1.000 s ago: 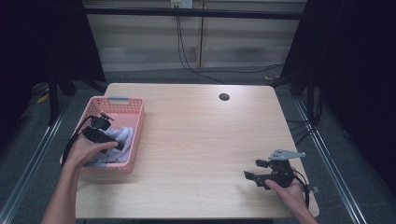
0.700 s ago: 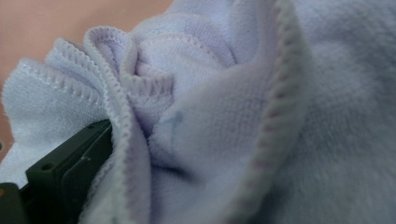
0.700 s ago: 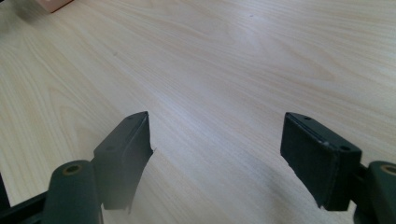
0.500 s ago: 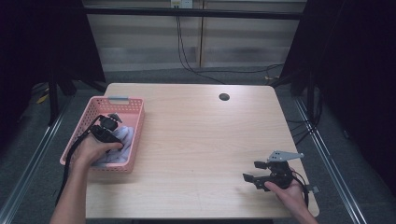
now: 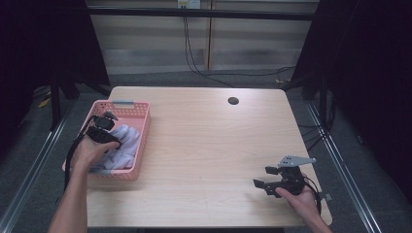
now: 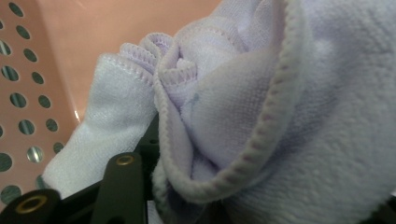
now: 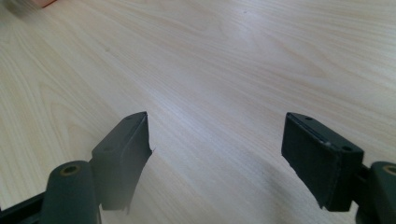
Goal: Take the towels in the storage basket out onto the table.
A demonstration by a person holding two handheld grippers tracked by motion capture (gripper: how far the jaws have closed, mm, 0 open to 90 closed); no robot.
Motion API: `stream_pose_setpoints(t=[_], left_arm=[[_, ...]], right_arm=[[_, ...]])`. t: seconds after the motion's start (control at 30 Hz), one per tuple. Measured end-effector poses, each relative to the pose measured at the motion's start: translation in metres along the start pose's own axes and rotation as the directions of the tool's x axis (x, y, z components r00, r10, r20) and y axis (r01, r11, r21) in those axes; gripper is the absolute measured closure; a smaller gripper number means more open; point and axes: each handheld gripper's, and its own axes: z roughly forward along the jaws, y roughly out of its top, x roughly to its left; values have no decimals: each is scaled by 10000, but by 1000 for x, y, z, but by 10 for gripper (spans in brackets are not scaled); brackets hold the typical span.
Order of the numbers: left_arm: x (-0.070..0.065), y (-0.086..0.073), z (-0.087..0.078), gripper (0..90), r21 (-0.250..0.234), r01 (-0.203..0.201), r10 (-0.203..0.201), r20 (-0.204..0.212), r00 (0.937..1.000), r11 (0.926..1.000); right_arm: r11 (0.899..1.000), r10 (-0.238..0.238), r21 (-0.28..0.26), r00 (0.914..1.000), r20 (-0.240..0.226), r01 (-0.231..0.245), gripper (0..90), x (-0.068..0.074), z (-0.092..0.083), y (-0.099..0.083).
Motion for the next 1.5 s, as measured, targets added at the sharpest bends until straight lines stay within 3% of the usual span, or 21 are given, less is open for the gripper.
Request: stream_pose_setpoints(t=[0.23, 0.33, 0.43, 0.47, 0.53, 0.57, 0.6, 0.67, 0.73, 0.83, 0.87, 0.9, 0.93, 0.97, 1.0, 1.03, 1.07, 1.23, 1.3, 1.4, 1.5], left_arm=[[14, -12, -11, 509, -892, 601, -511, 997, 9937, 9942], [23, -16, -22, 512, -1423, 1175, -929, 1691, 9812, 9828], [32, -21, -32, 514, -2026, 1809, -1348, 2219, 9657, 9624], [34, -23, -35, 513, -2173, 1886, -1374, 2305, 9633, 9577], [36, -25, -39, 513, -2248, 1768, -1236, 2320, 9648, 9582], [36, -26, -41, 513, -2355, 1850, -1275, 2396, 9625, 9541], [37, -28, -42, 513, -2513, 1922, -1275, 2524, 9592, 9486], [41, -30, -47, 513, -2760, 2134, -1271, 2997, 9455, 9372], [43, -31, -52, 513, -3007, 2294, -1303, 3159, 9398, 9257], [46, -32, -60, 513, -3201, 2264, -1165, 3282, 9374, 9199], [47, -32, -63, 512, -3291, 2383, -1243, 3321, 9350, 9137], [48, -32, -67, 513, -3319, 2316, -1190, 3265, 9377, 9144], [47, -31, -69, 512, -3455, 2499, -1323, 3297, 9348, 9045], [49, -32, -72, 512, -3487, 2321, -1146, 3262, 9383, 9080], [48, -31, -74, 512, -3642, 2497, -1250, 3328, 9347, 8972], [50, -32, -77, 512, -3661, 2261, -1015, 3295, 9387, 9027], [49, -32, -79, 511, -3764, 2345, -1031, 3374, 9357, 8963], [47, -31, -91, 511, -4069, 2090, -701, 3302, 9413, 8892], [47, -30, -96, 511, -4219, 2271, -798, 3385, 9376, 8777], [48, -29, -105, 510, -4387, 2190, -682, 3339, 9401, 8715], [48, -26, -111, 510, -4397, 2122, -620, 3313, 9415, 8727]], right_arm=[[10000, 30, 63, 10000, 3, -30, 231, -1, 1, 0], [10000, 38, 51, 10000, 12, -38, 230, -1, 1, 0], [10000, 51, 54, 10000, 15, -51, 229, -1, 1, 0], [10000, 56, 51, 10000, -2, -56, 228, -1, 1, 0], [10000, 81, 41, 10000, 10, -81, 228, -1, 1, 0], [10000, 49, 62, 10000, 0, -49, 227, -1, 1, 0], [10000, 43, 61, 10000, -14, -43, 226, -1, 1, 0], [9999, 96, 45, 10000, -18, -96, 225, -1, 1, 0], [10000, 96, 22, 10000, -16, -96, 224, -1, 0, 0], [10000, 82, 2, 10000, -16, -82, 223, -1, 1, 0], [10000, 78, -1, 10000, -15, -78, 223, -1, 0, 0], [10000, 70, -27, 10000, -31, -70, 223, -1, 0, 0], [10000, 71, -23, 10000, -50, -72, 222, -1, 0, 0], [10000, 94, -12, 9999, -54, -94, 223, -1, 0, 0], [9999, 101, -25, 9999, -117, -101, 220, -2, 0, 0], [9999, 117, -46, 9998, -170, -118, 215, -2, 0, 0], [9999, 77, -107, 9998, -194, -79, 213, -2, 0, 0], [9999, 109, -120, 9998, -137, -111, 209, -2, -1, 1], [9999, 97, -124, 9999, -138, -98, 209, -1, -1, 1], [9999, 83, -130, 9999, -142, -85, 208, -1, -1, 1], [9998, 32, -189, 9998, -206, -36, 200, -1, -1, 1]])
